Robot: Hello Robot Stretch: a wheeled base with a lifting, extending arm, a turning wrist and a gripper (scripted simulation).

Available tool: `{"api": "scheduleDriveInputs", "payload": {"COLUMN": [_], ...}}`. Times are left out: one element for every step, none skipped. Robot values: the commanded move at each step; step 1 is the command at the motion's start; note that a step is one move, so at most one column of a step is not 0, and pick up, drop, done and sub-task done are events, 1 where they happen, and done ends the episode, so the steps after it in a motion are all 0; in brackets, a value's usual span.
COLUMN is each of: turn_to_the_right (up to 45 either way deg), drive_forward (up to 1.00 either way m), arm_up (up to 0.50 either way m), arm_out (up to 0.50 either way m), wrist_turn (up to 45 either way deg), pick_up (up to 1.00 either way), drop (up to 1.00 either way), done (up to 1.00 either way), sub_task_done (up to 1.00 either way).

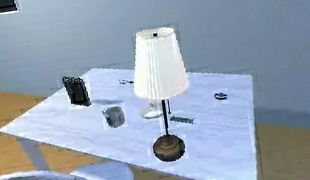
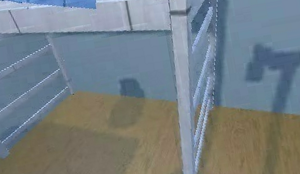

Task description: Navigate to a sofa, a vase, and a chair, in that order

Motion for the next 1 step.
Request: {"api": "scheduleDriveInputs", "payload": {"turn_to_the_right": [-27.0], "drive_forward": [0.00], "arm_up": [0.00], "arm_out": [0.00], "wrist_turn": [0.0], "pick_up": [0.00], "drop": [0.00], "done": [0.00], "sub_task_done": [0.00]}}
